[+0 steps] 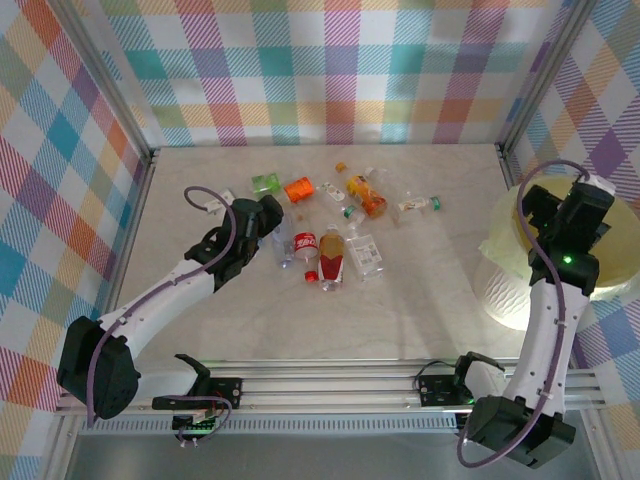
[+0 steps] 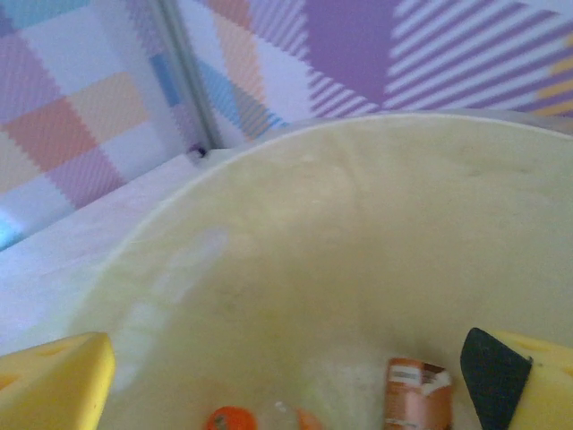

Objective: Put the plastic bottles in the bin

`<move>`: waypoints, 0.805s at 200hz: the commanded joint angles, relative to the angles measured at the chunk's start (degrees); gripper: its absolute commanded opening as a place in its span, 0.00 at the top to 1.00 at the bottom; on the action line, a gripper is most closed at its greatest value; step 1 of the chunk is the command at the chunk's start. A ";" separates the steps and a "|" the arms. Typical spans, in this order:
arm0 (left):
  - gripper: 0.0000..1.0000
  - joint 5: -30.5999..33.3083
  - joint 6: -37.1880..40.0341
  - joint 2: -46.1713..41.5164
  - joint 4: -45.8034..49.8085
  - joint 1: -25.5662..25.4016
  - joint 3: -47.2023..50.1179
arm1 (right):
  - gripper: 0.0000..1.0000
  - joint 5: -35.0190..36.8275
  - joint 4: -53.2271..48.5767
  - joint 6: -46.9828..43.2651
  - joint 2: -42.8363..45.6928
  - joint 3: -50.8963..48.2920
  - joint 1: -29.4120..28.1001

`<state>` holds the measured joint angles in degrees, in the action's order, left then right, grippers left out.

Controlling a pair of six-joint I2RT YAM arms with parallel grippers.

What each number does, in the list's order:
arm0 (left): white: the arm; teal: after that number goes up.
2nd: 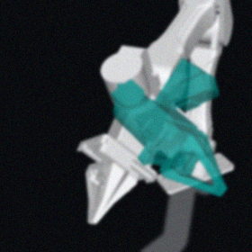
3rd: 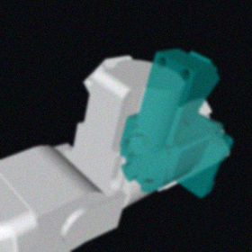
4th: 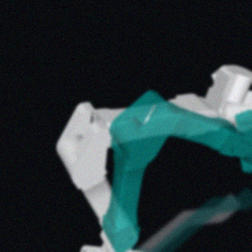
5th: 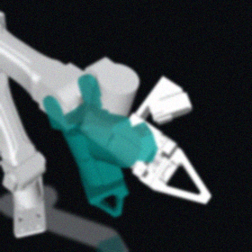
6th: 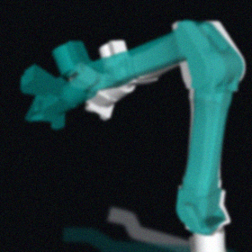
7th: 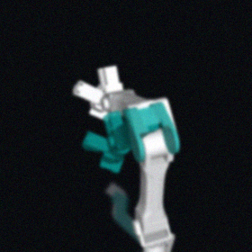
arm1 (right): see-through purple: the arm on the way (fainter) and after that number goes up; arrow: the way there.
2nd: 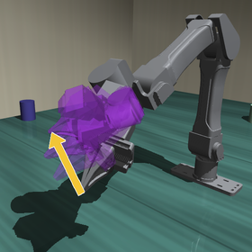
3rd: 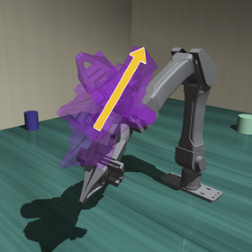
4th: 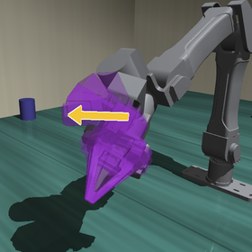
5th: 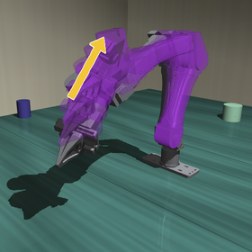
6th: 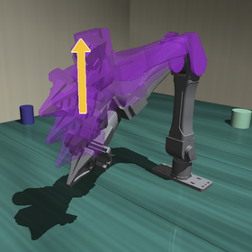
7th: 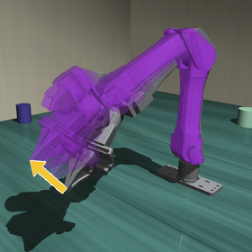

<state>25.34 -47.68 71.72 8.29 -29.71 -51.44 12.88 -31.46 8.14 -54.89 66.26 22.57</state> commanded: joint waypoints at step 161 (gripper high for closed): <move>0.00 -9.85 11.49 2.74 11.34 11.82 3.07 | 0.00 -26.94 9.92 7.32 -8.26 4.73 -30.36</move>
<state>17.74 -41.23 72.03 17.19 -19.62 -47.81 -11.14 -25.56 14.09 -62.35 70.85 -5.74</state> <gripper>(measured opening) 0.999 0.996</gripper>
